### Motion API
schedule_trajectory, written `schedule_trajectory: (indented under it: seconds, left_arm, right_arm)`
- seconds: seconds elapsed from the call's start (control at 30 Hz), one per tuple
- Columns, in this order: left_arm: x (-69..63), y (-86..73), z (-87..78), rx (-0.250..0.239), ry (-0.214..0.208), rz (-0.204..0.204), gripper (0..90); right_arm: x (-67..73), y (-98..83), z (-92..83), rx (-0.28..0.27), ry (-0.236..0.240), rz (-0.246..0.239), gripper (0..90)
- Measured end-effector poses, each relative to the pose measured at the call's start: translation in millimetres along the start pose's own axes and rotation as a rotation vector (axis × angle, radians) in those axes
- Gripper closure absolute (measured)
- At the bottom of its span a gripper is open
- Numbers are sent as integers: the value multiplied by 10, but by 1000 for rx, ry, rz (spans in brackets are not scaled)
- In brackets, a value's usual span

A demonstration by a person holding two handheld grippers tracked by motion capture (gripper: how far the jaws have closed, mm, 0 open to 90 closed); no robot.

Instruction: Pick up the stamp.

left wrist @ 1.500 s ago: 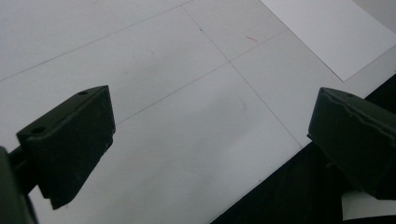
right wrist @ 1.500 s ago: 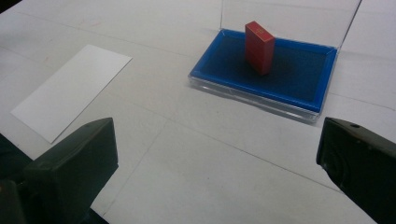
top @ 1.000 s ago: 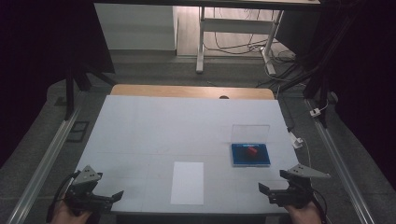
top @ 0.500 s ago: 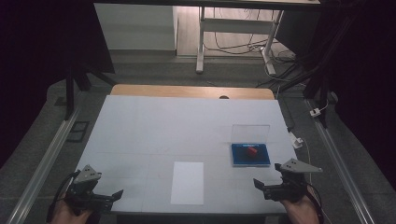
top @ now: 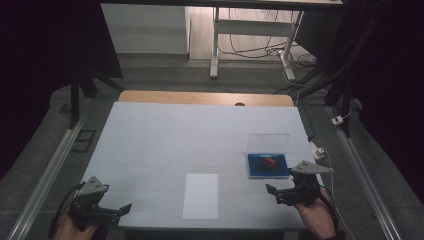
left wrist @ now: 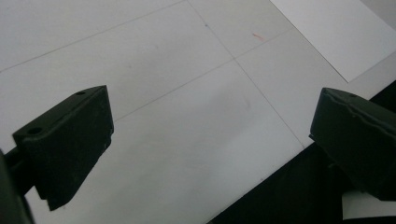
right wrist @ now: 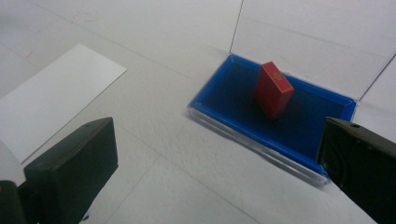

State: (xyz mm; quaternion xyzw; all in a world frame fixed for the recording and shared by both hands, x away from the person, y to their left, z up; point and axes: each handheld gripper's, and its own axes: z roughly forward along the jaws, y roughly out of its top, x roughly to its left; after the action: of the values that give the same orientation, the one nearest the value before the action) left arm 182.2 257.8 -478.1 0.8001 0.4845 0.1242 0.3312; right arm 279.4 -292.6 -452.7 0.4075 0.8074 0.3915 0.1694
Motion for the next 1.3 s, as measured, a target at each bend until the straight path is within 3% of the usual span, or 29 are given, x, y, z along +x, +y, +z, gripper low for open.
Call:
schedule_trajectory:
  seconds: [0.23, 0.67, 1.07, 1.23, 1.3]
  left_arm:
    - [15, -1, -1, -11, -33, 11, 0]
    - [35, 5, 18, 3, -55, 3, 4]
    - [47, 2, 18, 2, -60, -6, 4]
    - [50, 2, 19, 2, -60, -9, 5]
    - [51, 3, 20, 3, -61, -10, 5]
  right_arm:
    - [-71, 82, 138, 38, -39, -4, 0]
    - [-237, 212, 358, 84, -43, -29, 0]
    - [-393, 306, 581, 126, -8, -36, 0]
    - [-441, 316, 689, 157, -9, -73, 0]
    - [-460, 313, 725, 166, 4, -89, 51]
